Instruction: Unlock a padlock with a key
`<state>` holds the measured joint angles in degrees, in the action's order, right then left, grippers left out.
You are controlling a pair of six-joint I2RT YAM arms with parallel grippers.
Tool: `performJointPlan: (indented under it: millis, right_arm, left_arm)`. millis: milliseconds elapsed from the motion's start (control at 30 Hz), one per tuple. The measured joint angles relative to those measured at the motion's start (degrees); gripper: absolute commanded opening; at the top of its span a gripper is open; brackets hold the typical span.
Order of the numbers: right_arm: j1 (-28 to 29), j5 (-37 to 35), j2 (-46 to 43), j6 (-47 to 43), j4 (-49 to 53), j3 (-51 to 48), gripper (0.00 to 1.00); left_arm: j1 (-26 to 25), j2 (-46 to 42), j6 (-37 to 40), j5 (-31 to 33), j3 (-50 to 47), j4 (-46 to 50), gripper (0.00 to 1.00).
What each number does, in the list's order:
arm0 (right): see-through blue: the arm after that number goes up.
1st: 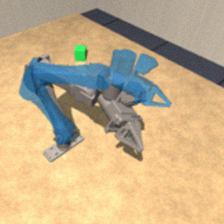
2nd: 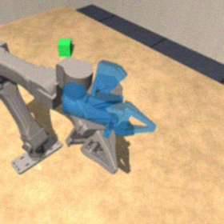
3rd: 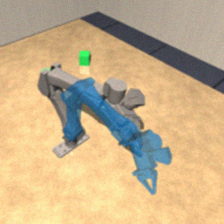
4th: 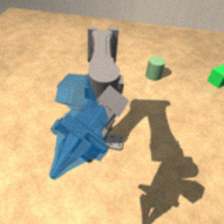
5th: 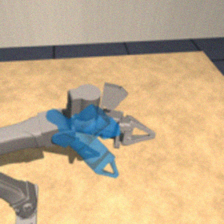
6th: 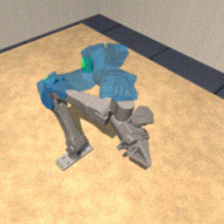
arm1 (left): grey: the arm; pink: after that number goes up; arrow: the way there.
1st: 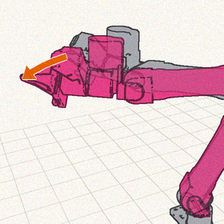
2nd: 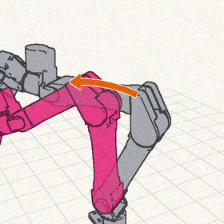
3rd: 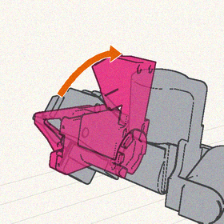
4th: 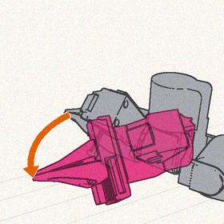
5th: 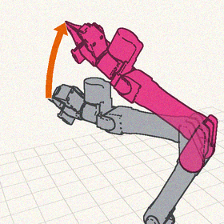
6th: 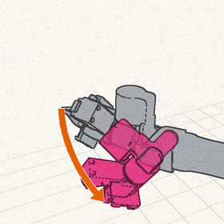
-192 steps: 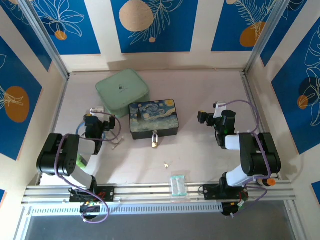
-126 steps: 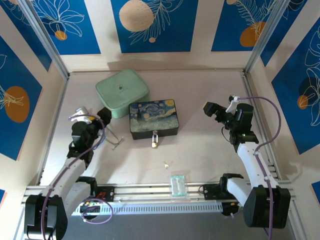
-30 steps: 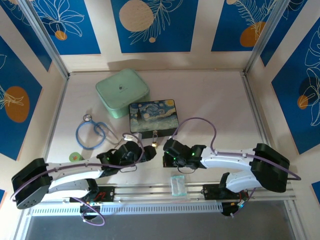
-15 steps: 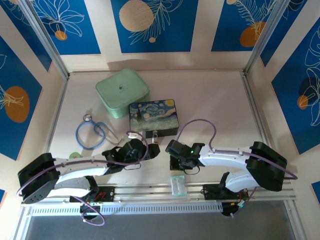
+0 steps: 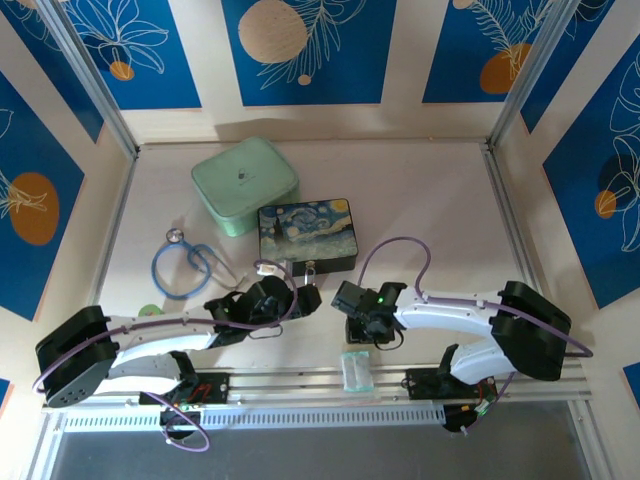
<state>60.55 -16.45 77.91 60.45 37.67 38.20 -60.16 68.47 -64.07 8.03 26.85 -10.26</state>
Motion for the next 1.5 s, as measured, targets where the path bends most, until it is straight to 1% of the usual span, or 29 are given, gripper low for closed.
performJointPlan:
  millis: [33, 67, 167, 200, 233, 300, 367, 400, 467, 500, 567, 633, 733, 833, 933, 967, 1000, 1133, 1300, 1400, 1500]
  right_arm:
    - [-0.07, -0.2, -0.2, 0.04, 0.2, 0.0, 0.55]
    - [-0.07, -0.46, -0.35, 0.22, 0.33, 0.02, 0.62]
    - [-0.09, -1.57, -0.31, 0.61, 0.72, 0.37, 0.71]
    - [-0.09, -1.88, -0.15, 0.79, 1.01, 0.81, 0.76]
    - [-0.11, -2.25, 0.22, 0.81, 1.16, 1.4, 0.78]
    - [-0.46, -2.71, 1.11, 1.01, 1.44, 2.8, 0.78]
    - [-0.7, -2.99, 2.23, 0.87, 1.57, 4.26, 0.75]
    - [-0.72, -3.13, 2.73, 0.7, 1.51, 4.74, 0.71]
    - [-0.74, -3.41, 3.43, 0.09, 1.05, 5.09, 0.56]
    - [-0.74, -3.63, 3.65, -0.07, 0.96, 5.09, 0.53]
    - [-0.74, -4.09, 3.76, 0.22, 0.98, 5.09, 0.53]
    - [-0.7, -4.66, 3.74, 0.5, 0.98, 5.09, 0.49]
    - [-0.35, -5.29, 3.65, 0.7, 0.83, 4.96, 0.48]
    - [-0.13, -5.46, 3.54, 0.66, 0.42, 4.26, 0.42]
    - [-0.13, -5.66, 3.54, 0.92, 0.22, 3.98, 0.42]
    - [-0.13, -5.68, 3.54, 0.92, 0.02, 3.96, 0.4]
    - [-0.02, -5.7, 3.56, 0.94, -0.26, 3.89, 0.35]
    - [0.22, -5.64, 4.04, 1.09, -0.98, 3.76, 0.32]
    - [0.76, -5.38, 5.07, 1.09, -1.84, 3.43, 0.24]
    - [1.64, -5.18, 5.27, 1.38, -1.99, 3.23, 0.22]
    - [2.14, -5.22, 5.35, 1.66, -2.01, 3.23, 0.18]
  left_arm:
    - [0.0, -0.04, 0.07, 0.0, 0.02, 0.22, 0.63]
    - [0.0, -0.04, 0.09, 0.0, 0.02, 0.48, 0.63]
    - [0.0, -0.04, 0.11, 0.07, 0.11, 0.98, 0.64]
    - [0.0, -0.04, 0.11, 0.15, 0.11, 1.14, 0.64]
    - [0.0, -0.04, 0.11, 0.2, 0.11, 1.31, 0.64]
    - [0.0, -0.04, 0.11, 0.22, 0.11, 1.53, 0.64]
    - [0.0, -0.04, 0.11, 0.22, 0.11, 1.62, 0.64]
    - [0.0, -0.04, 0.09, 0.22, 0.11, 1.68, 0.64]
    - [0.0, -0.04, 0.09, 0.24, 0.11, 1.75, 0.64]
    - [0.0, -0.04, 0.09, 0.22, 0.11, 1.75, 0.64]
    - [0.0, -0.04, 0.09, 0.24, 0.11, 1.77, 0.64]
    - [0.0, -0.04, 0.09, 0.28, 0.11, 1.79, 0.64]
    - [0.0, -0.04, 0.11, 0.68, 0.11, 1.99, 0.64]
    - [0.0, -0.04, 0.11, 0.87, 0.11, 2.29, 0.64]
    - [0.0, -0.02, 0.11, 1.05, 0.26, 2.38, 0.64]
    - [0.0, 0.0, 0.11, 1.05, 0.35, 2.38, 0.64]
    - [0.0, 0.04, 0.09, 1.05, 0.57, 2.4, 0.64]
    - [0.0, 0.61, 0.11, 1.05, 1.38, 2.38, 0.64]
    - [0.0, 0.63, 0.09, 1.07, 1.4, 2.38, 0.64]
    - [0.0, 0.63, 0.09, 1.07, 1.4, 2.38, 0.64]
    - [0.0, 0.63, 0.09, 1.09, 1.4, 2.38, 0.64]
